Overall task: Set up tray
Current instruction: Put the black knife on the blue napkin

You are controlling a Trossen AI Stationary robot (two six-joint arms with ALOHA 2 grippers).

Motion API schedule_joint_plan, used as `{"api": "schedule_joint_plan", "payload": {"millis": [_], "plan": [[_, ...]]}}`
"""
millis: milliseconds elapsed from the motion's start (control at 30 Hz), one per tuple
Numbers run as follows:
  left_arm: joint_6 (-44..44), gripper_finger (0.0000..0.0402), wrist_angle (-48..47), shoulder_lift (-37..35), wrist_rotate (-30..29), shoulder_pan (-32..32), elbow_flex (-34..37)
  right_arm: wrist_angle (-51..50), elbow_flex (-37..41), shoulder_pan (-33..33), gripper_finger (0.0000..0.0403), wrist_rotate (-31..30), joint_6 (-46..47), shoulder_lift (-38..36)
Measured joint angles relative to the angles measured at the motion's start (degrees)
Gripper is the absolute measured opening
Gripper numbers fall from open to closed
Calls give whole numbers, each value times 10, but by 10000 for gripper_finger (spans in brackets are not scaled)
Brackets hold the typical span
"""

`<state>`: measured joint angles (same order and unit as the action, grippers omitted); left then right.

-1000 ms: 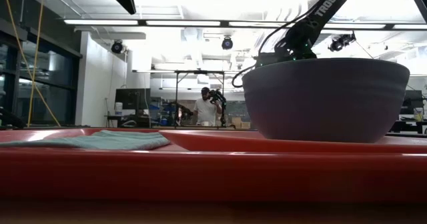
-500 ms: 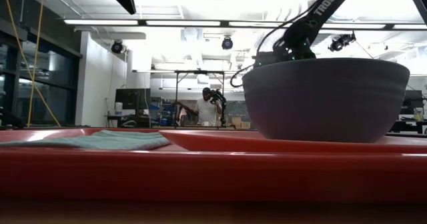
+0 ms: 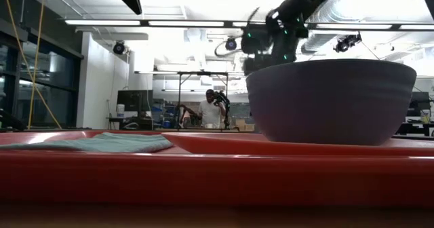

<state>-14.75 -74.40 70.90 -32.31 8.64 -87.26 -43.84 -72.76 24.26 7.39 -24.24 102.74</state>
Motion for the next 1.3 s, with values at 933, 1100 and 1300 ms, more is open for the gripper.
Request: {"api": "schedule_joint_plan", "payload": {"millis": [933,1100,1300], "plan": [[-11,85,44,31,63,0,0,-74,-364,-204,33,68,-45,65],[-10,85,45,31,66,0,0,-107,-448,-231,33,98,-77,155],[-10,85,45,25,78,0,0,-186,-547,-253,33,101,-125,257]]}}
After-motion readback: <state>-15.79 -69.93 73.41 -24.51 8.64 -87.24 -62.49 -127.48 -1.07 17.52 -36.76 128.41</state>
